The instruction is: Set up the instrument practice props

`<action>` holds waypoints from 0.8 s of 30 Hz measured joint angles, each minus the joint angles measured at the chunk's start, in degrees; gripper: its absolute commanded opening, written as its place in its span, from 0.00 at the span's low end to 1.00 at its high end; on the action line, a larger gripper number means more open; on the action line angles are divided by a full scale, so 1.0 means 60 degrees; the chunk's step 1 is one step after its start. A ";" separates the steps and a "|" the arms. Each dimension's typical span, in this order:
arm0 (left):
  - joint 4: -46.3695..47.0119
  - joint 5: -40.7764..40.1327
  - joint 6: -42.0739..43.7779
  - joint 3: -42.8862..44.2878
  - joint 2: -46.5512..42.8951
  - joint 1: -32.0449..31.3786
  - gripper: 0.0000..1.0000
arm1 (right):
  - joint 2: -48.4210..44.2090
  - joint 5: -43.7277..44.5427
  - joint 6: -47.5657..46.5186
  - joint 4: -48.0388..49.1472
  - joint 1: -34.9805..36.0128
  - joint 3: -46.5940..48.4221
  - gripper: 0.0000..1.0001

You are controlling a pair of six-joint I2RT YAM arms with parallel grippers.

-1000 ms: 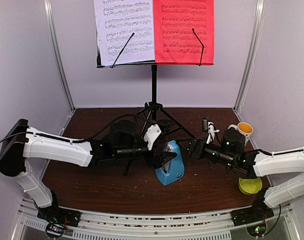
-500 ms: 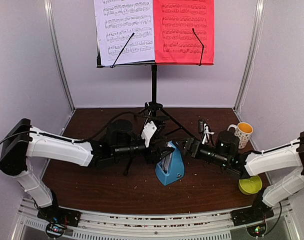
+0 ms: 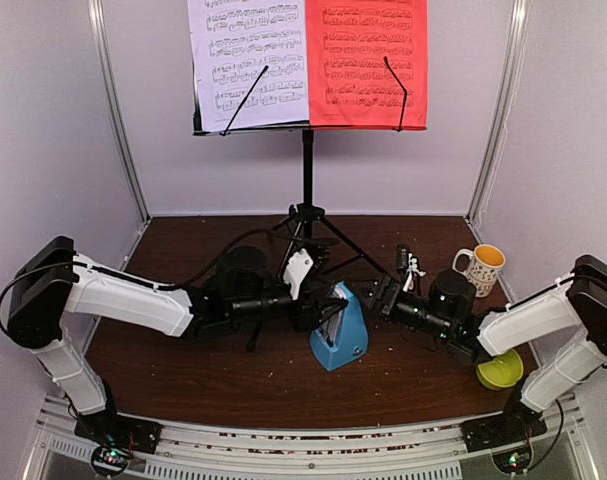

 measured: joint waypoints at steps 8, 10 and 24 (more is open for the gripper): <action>0.0197 0.0138 -0.0080 -0.0080 0.0047 0.0029 0.43 | 0.0087 -0.0215 0.0226 0.0328 0.0000 -0.0073 0.88; 0.0233 0.0153 -0.0084 -0.0091 0.0047 0.0033 0.40 | 0.0087 -0.0248 0.0222 0.0331 0.0000 -0.0073 0.88; 0.0878 0.0157 -0.0011 -0.0444 0.0036 0.0036 0.17 | 0.0342 -0.0204 0.0033 0.0943 0.0004 -0.0280 0.83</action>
